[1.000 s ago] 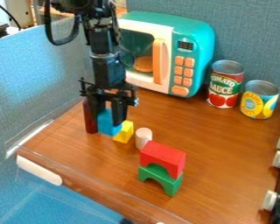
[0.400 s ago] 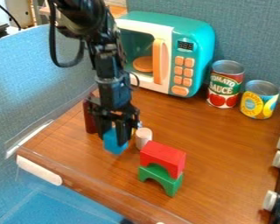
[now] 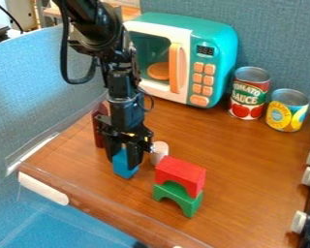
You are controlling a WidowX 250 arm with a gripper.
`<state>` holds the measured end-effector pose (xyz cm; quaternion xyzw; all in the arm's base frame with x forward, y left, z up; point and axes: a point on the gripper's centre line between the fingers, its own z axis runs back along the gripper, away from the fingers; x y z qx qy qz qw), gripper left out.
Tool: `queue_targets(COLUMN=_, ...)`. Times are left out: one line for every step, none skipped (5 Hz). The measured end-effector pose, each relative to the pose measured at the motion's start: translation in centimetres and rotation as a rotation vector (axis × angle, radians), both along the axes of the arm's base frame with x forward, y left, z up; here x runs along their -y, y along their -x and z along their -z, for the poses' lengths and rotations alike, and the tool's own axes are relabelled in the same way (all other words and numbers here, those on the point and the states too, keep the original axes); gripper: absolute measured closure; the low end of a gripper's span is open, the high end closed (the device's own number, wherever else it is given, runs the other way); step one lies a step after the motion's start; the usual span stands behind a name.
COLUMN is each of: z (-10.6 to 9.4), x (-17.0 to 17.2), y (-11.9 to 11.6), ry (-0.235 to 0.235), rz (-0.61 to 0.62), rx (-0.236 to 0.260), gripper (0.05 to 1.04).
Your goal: Remove the blue cube from the arch and put on the left side of the table
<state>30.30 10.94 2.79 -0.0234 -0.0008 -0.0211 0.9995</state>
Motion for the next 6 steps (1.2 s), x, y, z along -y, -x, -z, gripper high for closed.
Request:
queue_targets(z=0.0, x=0.0, y=0.2, ry=-0.001, rz=-0.017, rx=-0.013, gripper=0.461)
queue_targets(z=0.1, x=0.1, y=0.4, ry=0.003, rz=-0.07, rx=-0.019, gripper=0.16)
queue_targets(z=0.2, x=0.1, y=0.4, ry=0.005, rz=-0.124, rx=-0.024, gripper=0.079)
queue_targets(z=-1.4, x=0.3, y=0.3, ry=0.014, rz=-0.191, rx=-0.011, gripper=0.082)
queue_targets(z=-6.2, x=0.6, y=-1.2, ry=-0.063, rz=-0.12, rx=0.094, gripper=0.083)
queue_targets(z=-9.0, x=1.7, y=-2.0, ry=-0.128, rz=-0.027, rx=0.14, gripper=0.083)
